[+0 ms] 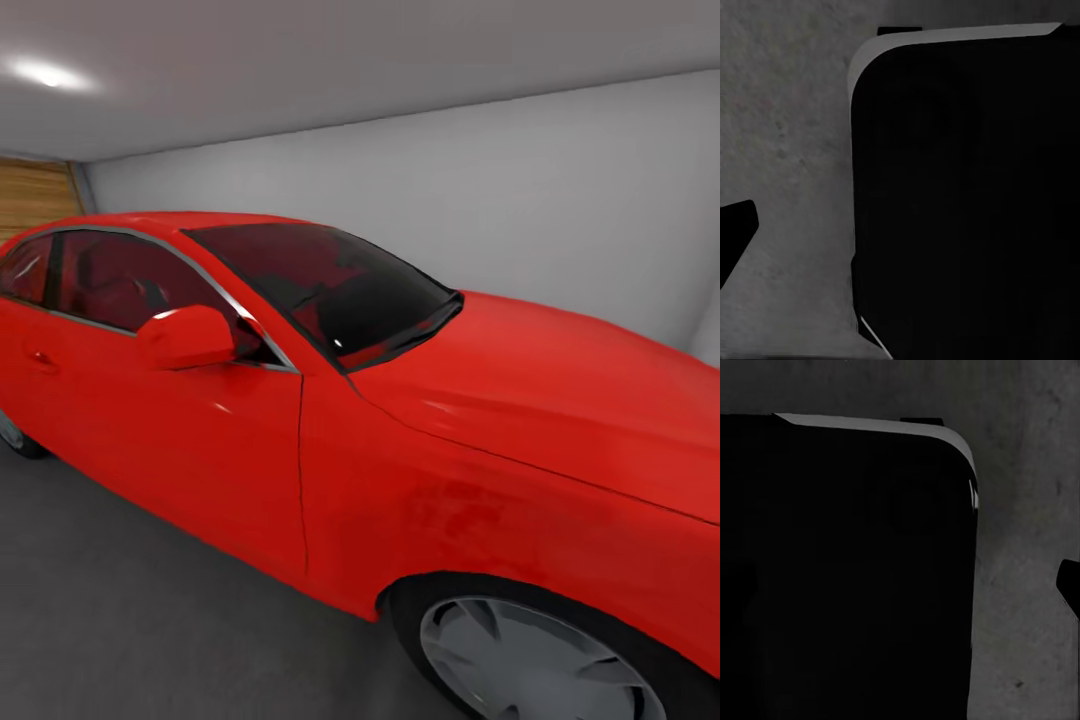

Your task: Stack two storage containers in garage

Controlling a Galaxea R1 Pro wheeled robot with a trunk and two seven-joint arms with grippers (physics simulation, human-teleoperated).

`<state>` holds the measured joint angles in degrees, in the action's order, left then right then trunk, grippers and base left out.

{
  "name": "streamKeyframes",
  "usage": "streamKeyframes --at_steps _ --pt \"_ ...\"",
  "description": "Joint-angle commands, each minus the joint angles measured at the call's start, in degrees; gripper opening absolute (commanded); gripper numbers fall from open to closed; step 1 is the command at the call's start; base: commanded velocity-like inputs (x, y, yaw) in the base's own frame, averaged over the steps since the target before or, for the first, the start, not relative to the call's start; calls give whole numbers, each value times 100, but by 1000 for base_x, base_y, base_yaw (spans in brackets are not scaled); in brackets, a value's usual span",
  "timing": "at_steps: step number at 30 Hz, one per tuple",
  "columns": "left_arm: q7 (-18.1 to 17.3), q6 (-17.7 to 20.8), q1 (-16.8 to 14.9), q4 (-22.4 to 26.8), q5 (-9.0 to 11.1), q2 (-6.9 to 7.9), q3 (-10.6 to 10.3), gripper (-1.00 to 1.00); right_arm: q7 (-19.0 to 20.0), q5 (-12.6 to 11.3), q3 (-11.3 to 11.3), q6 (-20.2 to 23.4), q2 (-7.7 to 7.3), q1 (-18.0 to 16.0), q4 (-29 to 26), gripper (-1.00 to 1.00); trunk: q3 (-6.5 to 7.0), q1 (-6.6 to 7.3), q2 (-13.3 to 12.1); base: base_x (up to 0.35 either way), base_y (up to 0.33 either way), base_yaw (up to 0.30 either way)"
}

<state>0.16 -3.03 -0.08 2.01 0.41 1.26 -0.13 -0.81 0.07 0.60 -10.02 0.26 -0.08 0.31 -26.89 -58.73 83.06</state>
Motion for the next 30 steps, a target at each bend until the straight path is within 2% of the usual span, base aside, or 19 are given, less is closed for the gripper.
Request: streamKeyframes --at_steps 1,30 --pt "2 -13 -1 1 4 1 0 100 -8 -5 5 -25 0 -1 2 100 -4 0 2 0 0 291" --pt "2 -13 -1 1 12 -10 -5 100 -7 -11 -16 -49 -9 -1 64 100 4 0 2 0 0 292"
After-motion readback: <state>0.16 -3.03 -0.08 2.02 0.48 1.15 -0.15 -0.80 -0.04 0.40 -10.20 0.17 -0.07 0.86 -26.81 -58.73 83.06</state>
